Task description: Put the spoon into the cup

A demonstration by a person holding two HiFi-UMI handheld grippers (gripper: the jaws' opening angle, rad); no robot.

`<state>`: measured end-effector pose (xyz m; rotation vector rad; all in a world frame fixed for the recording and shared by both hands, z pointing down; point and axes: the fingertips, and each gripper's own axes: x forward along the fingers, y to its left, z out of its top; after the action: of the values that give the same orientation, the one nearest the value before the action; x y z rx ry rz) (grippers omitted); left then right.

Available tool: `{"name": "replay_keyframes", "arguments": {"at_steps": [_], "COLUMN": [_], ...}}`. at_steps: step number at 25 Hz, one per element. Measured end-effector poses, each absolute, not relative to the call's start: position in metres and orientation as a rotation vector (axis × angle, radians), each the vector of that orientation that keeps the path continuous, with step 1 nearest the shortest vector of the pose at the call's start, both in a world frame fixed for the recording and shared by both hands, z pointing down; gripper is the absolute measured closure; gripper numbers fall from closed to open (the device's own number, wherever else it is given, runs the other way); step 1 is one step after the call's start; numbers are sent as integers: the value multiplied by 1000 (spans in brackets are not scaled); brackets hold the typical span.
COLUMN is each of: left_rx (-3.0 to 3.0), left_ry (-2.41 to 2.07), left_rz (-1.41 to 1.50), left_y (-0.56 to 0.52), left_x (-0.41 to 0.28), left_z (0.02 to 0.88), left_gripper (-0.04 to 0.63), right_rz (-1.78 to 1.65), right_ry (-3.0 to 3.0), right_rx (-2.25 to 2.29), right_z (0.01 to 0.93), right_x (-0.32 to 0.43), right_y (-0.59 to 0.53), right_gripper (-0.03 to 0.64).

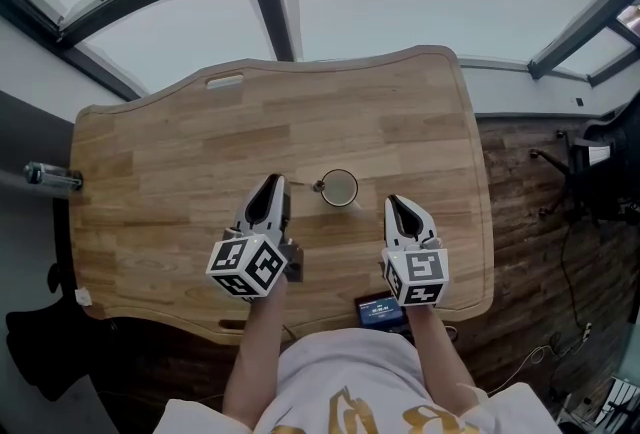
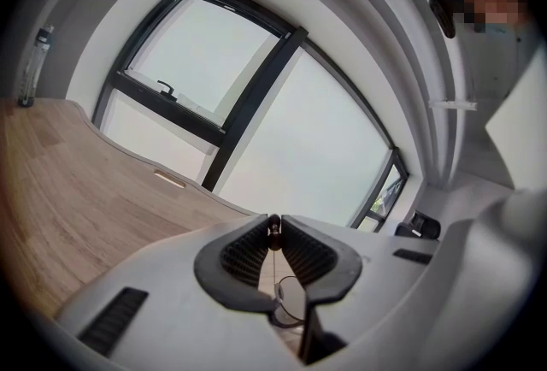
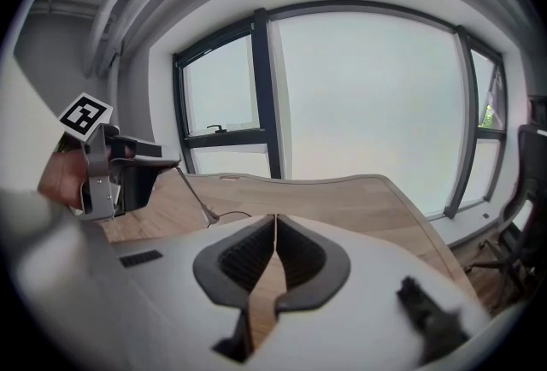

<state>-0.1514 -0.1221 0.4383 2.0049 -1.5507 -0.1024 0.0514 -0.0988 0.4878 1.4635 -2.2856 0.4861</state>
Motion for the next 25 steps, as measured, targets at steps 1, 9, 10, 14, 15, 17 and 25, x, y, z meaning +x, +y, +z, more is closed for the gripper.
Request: {"name": "replay_keyframes", "arguments": {"at_steps": [1,9,10,14,15,17,25], "left_rx": [2005,2005,2005,2010,2011,2012,2021], "left_ry": [-1547,-1530,-1529,-1522,-1520,-1515,-1514], "left_rz": [-100,-91,-90,-84,-81,-76,-48], "left_y": [-123,-125,-125,-127,-127,-128,-131], "left_x": [-151,-147,-147,-144,-144,-142,-137], "left_z": [439,444,444,446,446,448,452], "left_gripper": [540,540,540,540,540,540,540], "right_rz": [488,497,498,504,505,507,518], "right_ry": [-2284,-2276,-2275,-2276,-2276,-2274,-2272], "right_rx": [1464,1462,1461,1459,1458,1457,1447], "right_z": [488,492,492,493,493,494,499], "right_x": [52,51,51,50,51,51,53], "right_y": [-99,-99,-100,-101,-101,-101,-104], "right_gripper": [584,584,584,584,584,584,584]}}
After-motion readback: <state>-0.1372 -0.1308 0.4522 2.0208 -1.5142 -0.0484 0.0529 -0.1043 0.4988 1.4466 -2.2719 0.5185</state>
